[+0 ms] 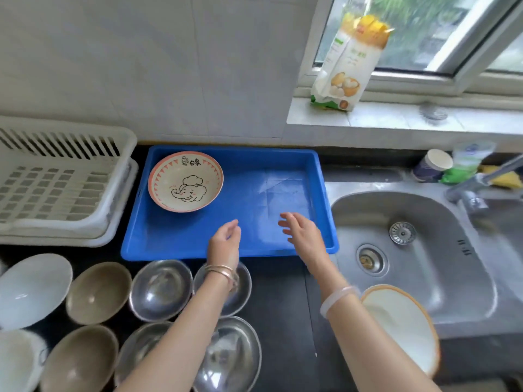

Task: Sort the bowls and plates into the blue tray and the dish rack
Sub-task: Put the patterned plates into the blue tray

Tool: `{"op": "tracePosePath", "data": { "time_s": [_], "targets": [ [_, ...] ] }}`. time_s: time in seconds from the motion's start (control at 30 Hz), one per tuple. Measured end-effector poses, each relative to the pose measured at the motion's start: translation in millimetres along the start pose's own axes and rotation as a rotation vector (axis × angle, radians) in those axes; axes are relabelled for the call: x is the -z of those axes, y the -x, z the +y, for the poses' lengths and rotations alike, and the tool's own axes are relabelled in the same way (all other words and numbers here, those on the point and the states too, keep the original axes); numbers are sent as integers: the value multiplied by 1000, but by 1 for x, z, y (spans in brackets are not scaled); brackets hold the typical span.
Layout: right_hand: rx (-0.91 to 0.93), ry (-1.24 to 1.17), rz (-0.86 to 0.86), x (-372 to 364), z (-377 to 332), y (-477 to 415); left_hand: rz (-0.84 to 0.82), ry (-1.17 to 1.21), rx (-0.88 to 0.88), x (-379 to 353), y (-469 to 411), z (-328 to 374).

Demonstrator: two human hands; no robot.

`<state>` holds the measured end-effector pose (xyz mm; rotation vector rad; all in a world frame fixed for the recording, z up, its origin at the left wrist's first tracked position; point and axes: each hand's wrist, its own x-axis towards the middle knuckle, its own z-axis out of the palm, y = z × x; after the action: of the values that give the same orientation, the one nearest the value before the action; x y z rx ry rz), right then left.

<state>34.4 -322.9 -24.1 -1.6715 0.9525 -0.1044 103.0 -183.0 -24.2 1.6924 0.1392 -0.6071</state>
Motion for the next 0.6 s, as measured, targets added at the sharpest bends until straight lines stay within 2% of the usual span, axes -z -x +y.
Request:
{"op": "tracePosePath", "data": {
  "time_s": [0.13,0.3,0.43,0.53,0.6],
  "targets": [
    [23,311,215,78,49,49,-235,-198,-65,-57,49,-20],
    [-55,530,406,152,109,102,-490,-476,-112,-119,101,-54],
    [-159,515,424,182,141,129,-592,-583,-37,-147,123,-75],
    [-302,453,425,191,158,140,-610,-492,80,-154,132,-86],
    [-333,407,425,195,164,143,-600,-430,147,-156,134,-90]
  ]
}}
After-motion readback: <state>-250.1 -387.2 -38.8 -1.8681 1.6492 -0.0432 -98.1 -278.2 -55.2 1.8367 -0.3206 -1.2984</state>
